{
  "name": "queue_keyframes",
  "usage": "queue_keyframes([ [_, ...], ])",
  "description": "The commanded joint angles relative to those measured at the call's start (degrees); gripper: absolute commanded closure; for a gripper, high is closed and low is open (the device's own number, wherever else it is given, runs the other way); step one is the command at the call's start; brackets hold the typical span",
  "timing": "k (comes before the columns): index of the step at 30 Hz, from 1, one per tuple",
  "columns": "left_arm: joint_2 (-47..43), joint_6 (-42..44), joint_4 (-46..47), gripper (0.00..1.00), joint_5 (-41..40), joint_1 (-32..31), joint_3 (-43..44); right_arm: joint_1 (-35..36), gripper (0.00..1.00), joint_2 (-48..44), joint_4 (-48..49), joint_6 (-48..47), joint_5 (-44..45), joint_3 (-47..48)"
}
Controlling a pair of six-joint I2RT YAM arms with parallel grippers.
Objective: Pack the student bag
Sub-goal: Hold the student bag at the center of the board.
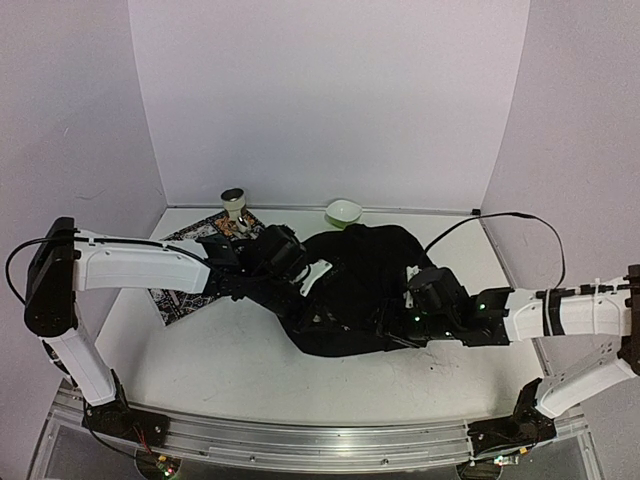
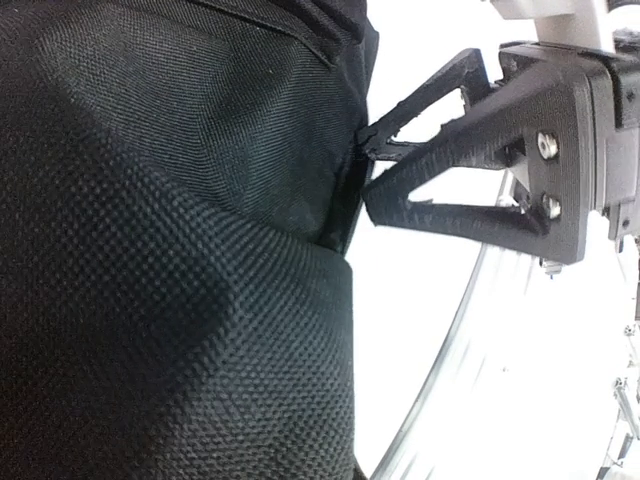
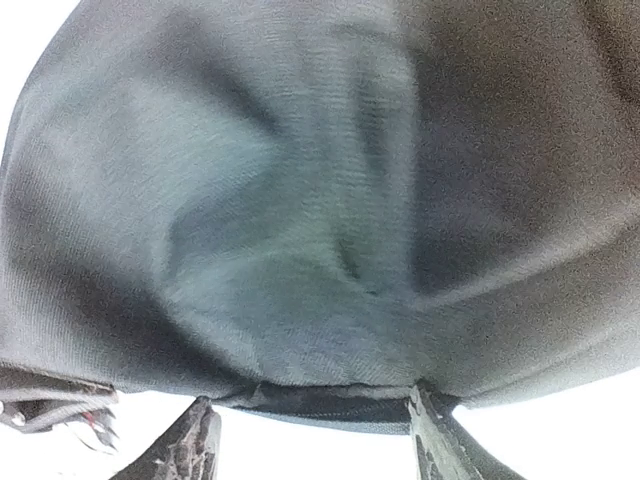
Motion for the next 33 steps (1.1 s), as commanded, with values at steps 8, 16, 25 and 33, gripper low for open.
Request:
queue_keyframes([
  [8, -2.30, -3.41, 5.64, 1.00, 1.83, -1.99, -0.76, 0.03, 0.31, 0.27, 6.33, 19.54, -2.06, -8.15],
  [16, -3.12, -4.23, 6.94, 1.00, 1.86, -2.36, -2.10, -0.01, 0.29, 2.20, 17.34, 18.03, -4.03, -7.62],
  [25, -3.66, -4.46, 7.53, 1.00, 1.99, -2.77, -2.67, 0.04, 0.24, 3.70, 23.12, 19.81, -4.03, -8.17],
  [33, -5.81, -3.94, 7.64, 1.00, 0.93, -2.89, -3.92, -0.17, 0.54, 5.12, 24.14, 20.74, -2.65, -8.34],
])
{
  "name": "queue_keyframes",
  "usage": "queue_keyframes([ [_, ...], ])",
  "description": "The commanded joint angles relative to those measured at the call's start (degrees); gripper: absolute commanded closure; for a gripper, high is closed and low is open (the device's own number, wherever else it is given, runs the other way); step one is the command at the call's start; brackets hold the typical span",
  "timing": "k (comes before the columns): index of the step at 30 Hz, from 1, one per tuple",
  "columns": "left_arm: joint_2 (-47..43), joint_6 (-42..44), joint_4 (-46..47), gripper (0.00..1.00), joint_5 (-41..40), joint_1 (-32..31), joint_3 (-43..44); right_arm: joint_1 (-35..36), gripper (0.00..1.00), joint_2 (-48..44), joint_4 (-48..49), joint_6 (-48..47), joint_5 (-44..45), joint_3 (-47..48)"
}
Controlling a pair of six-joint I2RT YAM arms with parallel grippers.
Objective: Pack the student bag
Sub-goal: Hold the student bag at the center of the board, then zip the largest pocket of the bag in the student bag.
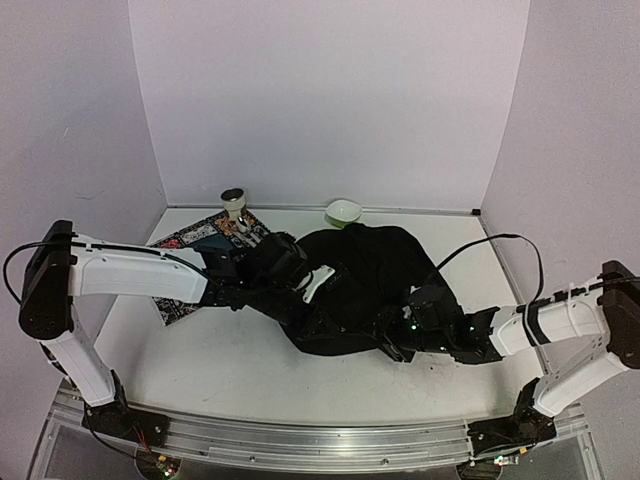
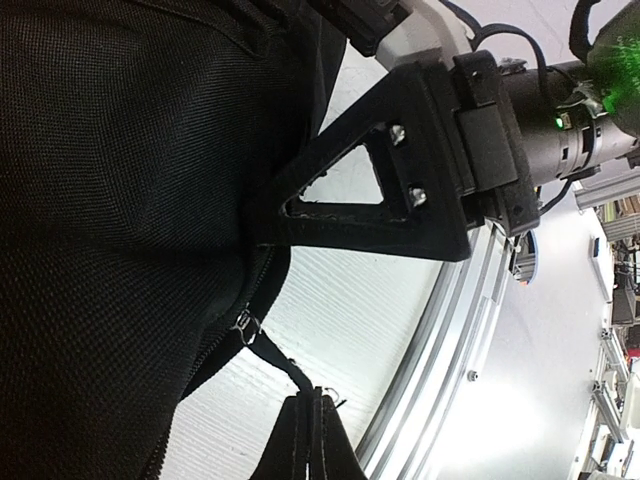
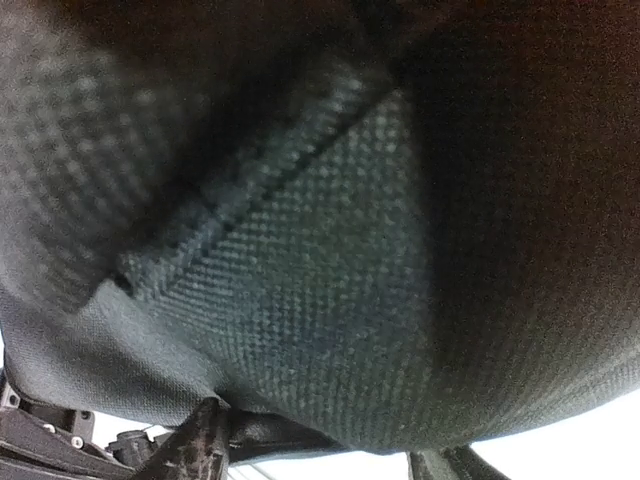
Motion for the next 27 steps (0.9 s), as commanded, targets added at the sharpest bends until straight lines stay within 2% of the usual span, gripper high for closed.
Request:
queue_keyframes([
  [1, -5.33, 0.60, 2.50, 1.00, -1.57, -0.39, -1.50, -0.21, 0.63, -0.53, 2.21, 0.48, 1.38, 0.50],
  [4, -7.29, 1.55, 2.23, 1.00, -4.72, -0.21, -3.02, -0.98, 0.88, -3.50, -0.31, 1.09, 2.17, -1.39],
  [6, -8.29, 1.89, 1.87, 1.00, -5.80, 0.09, -3.93, -1.97, 1.00, -6.39, -2.98, 1.06, 2.50, -2.99],
  [12, -10.06, 3.17, 0.45, 1.00, -8.70, 1.08, -5.81, -6.03, 1.00, -17.91, -20.50, -3.20, 5.88, -4.17],
  [18, -10.97, 4.95, -1.11, 1.00, -12.21, 2.41, -7.70, -14.11, 1.00, -27.35, -36.19, -9.86, 6.83, -3.48],
  [23, -13.39, 5.70, -1.96, 1.00, -14.43, 4.66, -10.05, -20.47, 1.00, -29.85, -44.28, -15.18, 6.86, -1.58],
  [27, -16.19, 6.51, -2.62, 1.00, -15.17, 6.17, -12.36, -25.79, 1.00, -28.66, -46.90, -19.63, 6.41, 0.71],
])
